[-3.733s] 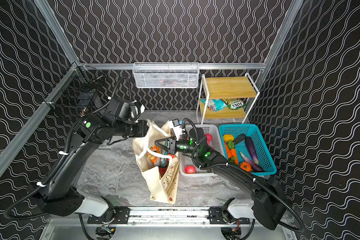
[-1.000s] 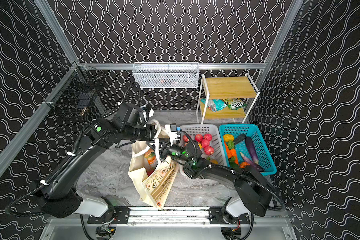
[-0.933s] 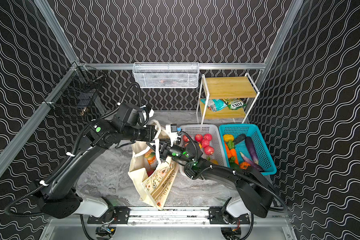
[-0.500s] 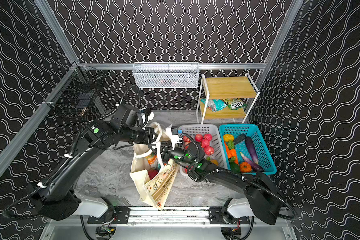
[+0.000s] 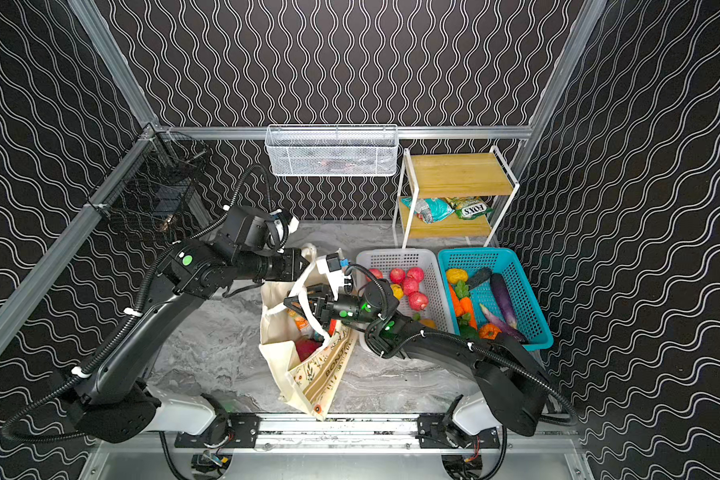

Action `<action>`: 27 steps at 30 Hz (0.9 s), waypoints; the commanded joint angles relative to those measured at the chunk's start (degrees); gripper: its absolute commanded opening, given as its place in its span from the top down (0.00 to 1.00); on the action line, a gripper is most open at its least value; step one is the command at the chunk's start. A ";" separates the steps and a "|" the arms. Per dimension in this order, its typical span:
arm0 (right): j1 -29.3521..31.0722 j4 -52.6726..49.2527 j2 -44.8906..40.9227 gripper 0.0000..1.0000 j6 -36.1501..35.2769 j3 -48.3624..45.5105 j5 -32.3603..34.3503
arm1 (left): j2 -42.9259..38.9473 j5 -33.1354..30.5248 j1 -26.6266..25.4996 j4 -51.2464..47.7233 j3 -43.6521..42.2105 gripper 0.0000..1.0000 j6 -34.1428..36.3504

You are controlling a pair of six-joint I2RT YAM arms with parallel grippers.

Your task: Place the food into the grocery bag and tie it

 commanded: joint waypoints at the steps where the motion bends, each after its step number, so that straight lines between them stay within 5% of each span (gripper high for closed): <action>1: 0.03 4.38 0.81 0.64 1.37 0.77 -0.54 | -0.05 1.15 0.05 2.88 1.02 1.00 -0.08; 7: 0.02 7.95 1.37 0.59 1.90 1.87 1.43 | -0.24 1.58 0.03 3.23 0.87 1.00 -0.41; 18: 0.02 8.85 1.44 0.95 2.78 0.33 1.74 | -1.24 -0.92 0.32 2.29 0.50 1.00 -0.18; 27: 0.01 0.19 -2.67 0.96 -0.70 -4.59 -0.08 | -2.49 -2.82 3.83 1.82 1.13 1.00 0.55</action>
